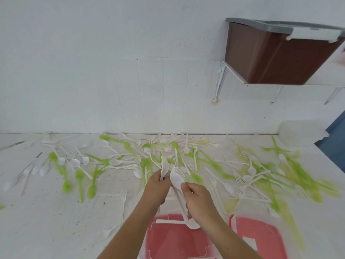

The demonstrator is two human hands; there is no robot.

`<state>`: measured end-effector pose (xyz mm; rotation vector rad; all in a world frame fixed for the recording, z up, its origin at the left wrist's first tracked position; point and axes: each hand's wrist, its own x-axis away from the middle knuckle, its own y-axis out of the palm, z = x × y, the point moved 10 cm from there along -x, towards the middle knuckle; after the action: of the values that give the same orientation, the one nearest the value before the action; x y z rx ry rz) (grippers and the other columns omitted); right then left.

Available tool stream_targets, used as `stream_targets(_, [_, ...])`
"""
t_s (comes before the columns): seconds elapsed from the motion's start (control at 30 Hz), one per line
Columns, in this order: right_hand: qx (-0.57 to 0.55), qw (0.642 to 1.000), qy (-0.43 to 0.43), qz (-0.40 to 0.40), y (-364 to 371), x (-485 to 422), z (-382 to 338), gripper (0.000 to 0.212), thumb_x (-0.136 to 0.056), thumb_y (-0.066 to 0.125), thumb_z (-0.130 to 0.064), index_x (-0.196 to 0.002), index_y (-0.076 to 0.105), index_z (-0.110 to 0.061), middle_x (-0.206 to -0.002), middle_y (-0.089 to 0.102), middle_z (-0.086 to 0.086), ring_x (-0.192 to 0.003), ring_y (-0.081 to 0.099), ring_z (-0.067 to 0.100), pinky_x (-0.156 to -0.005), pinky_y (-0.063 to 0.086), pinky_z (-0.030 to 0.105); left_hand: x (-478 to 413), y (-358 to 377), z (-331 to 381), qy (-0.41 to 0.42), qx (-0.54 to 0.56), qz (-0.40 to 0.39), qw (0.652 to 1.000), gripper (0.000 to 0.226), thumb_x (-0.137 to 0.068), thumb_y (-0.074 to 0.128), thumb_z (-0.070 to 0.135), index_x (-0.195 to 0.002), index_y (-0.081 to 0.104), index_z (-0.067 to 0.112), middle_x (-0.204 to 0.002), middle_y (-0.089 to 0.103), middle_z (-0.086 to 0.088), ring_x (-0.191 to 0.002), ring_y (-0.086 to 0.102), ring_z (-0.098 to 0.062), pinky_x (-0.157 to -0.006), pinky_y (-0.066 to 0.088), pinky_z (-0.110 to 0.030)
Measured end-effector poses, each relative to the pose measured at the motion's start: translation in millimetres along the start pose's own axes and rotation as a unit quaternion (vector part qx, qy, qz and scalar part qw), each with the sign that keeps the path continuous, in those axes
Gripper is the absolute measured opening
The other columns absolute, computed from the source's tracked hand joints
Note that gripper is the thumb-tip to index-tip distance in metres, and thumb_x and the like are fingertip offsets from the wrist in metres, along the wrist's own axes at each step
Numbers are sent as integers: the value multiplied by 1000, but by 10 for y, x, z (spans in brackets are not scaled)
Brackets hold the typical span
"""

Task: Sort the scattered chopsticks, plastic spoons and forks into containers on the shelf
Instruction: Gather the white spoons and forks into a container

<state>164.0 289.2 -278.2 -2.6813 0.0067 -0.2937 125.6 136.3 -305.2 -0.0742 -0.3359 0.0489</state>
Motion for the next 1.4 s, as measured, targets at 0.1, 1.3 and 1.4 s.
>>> stream_targets(0.1, [1,1000,3,23,-61,-8,28,30,-99,60,-28,-81,67,-6,-57,47,5,-51,49,23,-56,46,40,-41,-28,-63,-15,11,4,1000,30,-98,62,17,-71,48,18,-54,29,5,-45,21,-12,-44,17,-24])
stream_targets(1.3, [-127,984,118,39,-70,-25,174,16,-91,75,-11,-76,76,-5,-72,74,7,-60,75,25,-52,46,31,104,142,-95,-1,63,-124,990,29,-107,55,35,-99,54,7,-56,29,-6,-42,17,-17,-43,15,-26])
stream_targets(1.4, [-114,984,136,16,-38,-50,213,17,-91,73,-12,-82,71,3,-63,67,6,-55,72,24,-53,46,32,117,158,-69,19,57,-113,992,44,-107,53,36,-103,55,-7,-52,30,-5,-40,20,-15,-42,17,-24])
